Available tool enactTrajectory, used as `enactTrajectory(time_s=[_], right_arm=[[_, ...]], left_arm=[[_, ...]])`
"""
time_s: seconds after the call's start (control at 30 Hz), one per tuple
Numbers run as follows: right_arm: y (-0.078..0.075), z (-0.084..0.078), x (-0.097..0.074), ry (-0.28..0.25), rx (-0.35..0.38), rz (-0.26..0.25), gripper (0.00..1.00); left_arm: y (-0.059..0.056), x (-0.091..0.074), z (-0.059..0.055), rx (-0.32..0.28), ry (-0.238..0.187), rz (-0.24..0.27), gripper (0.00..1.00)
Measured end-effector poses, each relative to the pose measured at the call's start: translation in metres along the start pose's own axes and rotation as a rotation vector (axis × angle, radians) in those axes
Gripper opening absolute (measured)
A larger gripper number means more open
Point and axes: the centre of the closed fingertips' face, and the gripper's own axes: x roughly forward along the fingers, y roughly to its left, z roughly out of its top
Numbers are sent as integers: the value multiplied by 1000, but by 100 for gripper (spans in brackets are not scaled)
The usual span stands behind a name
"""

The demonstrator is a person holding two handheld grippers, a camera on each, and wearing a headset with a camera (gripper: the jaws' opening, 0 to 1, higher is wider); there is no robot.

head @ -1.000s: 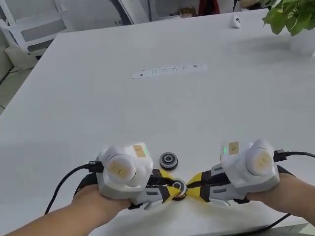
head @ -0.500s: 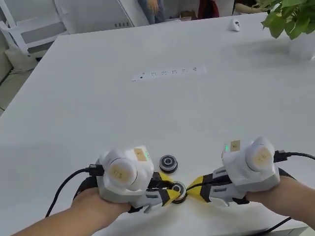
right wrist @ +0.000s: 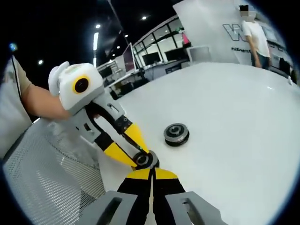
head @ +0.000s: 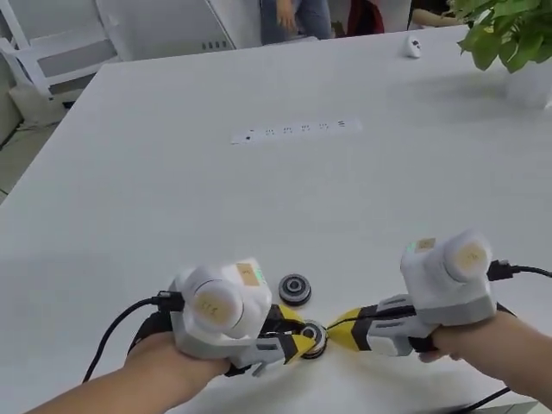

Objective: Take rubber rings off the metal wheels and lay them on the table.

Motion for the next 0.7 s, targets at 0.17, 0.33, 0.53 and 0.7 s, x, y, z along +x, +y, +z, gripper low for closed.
enactTrajectory(time_s=[0.17,0.33,0.53,0.7], right_arm=[[-2,-1,1,-7,20,0,0],[0,2,0,-25,39,8,0],[3,2,1,-26,46,17,0],[4,3,2,-28,48,24,0]], left_arm=[[0,0,0,2,3,15,12],[0,1,1,6,8,27,12],[1,1,1,0,12,32,12],[1,1,1,-2,12,34,12]])
